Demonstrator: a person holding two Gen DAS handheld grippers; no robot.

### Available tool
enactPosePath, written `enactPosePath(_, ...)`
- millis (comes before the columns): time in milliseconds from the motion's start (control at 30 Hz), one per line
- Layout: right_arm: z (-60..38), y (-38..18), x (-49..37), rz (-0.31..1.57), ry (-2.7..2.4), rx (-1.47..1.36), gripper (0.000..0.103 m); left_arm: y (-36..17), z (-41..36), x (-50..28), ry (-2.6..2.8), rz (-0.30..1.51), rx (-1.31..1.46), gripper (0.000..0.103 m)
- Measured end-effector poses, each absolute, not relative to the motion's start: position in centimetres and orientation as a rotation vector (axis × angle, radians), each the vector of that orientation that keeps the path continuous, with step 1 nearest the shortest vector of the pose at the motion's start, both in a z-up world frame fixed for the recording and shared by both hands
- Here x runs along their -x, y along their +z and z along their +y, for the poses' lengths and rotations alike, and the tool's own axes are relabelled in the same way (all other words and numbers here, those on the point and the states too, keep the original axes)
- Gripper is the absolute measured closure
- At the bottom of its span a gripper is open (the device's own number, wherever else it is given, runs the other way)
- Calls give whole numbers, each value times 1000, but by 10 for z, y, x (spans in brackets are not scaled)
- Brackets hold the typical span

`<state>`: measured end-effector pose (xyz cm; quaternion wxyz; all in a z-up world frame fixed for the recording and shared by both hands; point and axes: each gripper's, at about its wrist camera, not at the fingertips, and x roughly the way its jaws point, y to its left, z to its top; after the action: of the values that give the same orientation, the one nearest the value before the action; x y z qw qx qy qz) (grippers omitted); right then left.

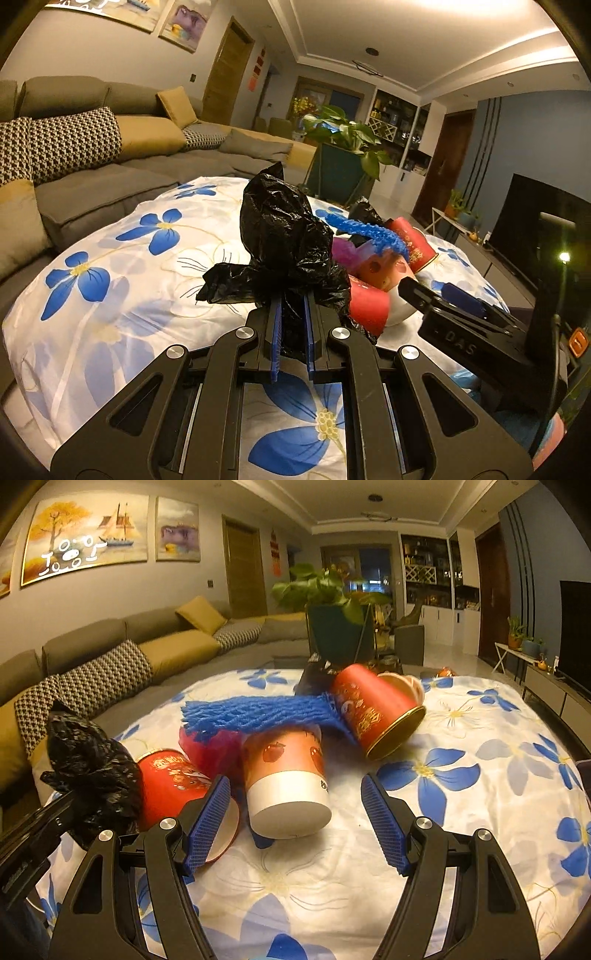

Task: Collect trash
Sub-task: 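Return to the table and grasp the black plastic bag with the left tool, then grasp the orange-and-white paper cup with the right tool while the left tool holds the black bag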

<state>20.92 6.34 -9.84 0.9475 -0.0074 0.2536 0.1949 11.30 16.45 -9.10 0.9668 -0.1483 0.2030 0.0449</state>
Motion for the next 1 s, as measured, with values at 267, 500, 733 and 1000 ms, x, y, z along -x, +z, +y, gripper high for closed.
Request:
enactPosePath(267, 74, -112, -227, 634, 414, 52, 47, -98, 172, -118, 98, 422, 319, 93)
enactPosePath(500, 69, -109, -219, 638, 440, 40, 49, -97, 170, -117, 102, 426, 314, 93)
enactPosePath(733, 40, -98, -187, 599, 442, 32, 49, -90, 161, -113, 88, 411, 302, 93)
enactPosePath(1000, -3, -87, -146, 563, 434, 33, 49, -79, 142, -108, 45, 387, 285, 93)
